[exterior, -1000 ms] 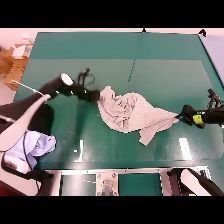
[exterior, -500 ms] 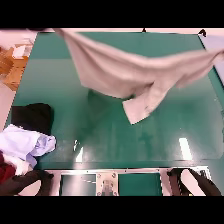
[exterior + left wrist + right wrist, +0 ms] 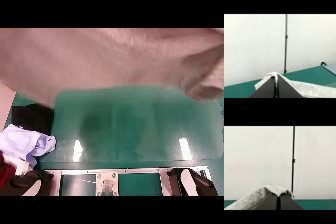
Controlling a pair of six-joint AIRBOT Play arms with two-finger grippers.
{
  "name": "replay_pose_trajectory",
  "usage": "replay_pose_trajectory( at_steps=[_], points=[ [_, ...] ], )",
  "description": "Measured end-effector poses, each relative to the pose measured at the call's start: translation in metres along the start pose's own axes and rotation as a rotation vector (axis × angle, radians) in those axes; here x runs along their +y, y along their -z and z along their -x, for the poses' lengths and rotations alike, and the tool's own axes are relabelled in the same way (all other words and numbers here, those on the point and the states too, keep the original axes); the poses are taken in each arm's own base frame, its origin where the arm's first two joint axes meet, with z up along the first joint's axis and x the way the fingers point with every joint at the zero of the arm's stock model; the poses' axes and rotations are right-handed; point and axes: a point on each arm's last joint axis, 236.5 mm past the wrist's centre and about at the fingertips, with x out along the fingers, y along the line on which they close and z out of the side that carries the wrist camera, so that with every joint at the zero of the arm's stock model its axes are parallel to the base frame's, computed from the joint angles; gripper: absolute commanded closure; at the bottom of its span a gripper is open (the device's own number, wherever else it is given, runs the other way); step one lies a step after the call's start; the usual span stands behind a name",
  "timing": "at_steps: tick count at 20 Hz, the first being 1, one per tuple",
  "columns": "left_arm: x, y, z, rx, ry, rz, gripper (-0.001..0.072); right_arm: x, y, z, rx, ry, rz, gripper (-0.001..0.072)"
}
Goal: Fold the shirts.
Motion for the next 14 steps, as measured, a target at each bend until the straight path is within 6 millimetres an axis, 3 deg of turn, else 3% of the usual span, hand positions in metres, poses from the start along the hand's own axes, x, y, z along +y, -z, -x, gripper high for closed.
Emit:
replay_pose_trajectory(
  at_steps=[3, 6, 9, 14],
  points=[
    [0.023, 0.041, -0.018, 0.138, -0.076, 0.02, 0.0687, -0.012, 0.02, -0.011, 0.053, 0.015, -0.038, 0.0699],
    [0.043, 0.114, -0.068, 0.347, -0.098, 0.045, 0.0687, -0.033, 0.084, -0.05, 0.214, -0.013, -0.155, 0.0698],
    [0.058, 0.219, -0.13, 0.603, -0.065, 0.063, 0.0687, -0.064, 0.184, -0.098, 0.414, -0.033, -0.317, 0.0698],
    [0.072, 0.421, -0.216, 0.981, 0.027, 0.148, 0.0687, -0.108, 0.387, -0.164, 0.719, 0.025, -0.543, 0.0698]
  ],
)
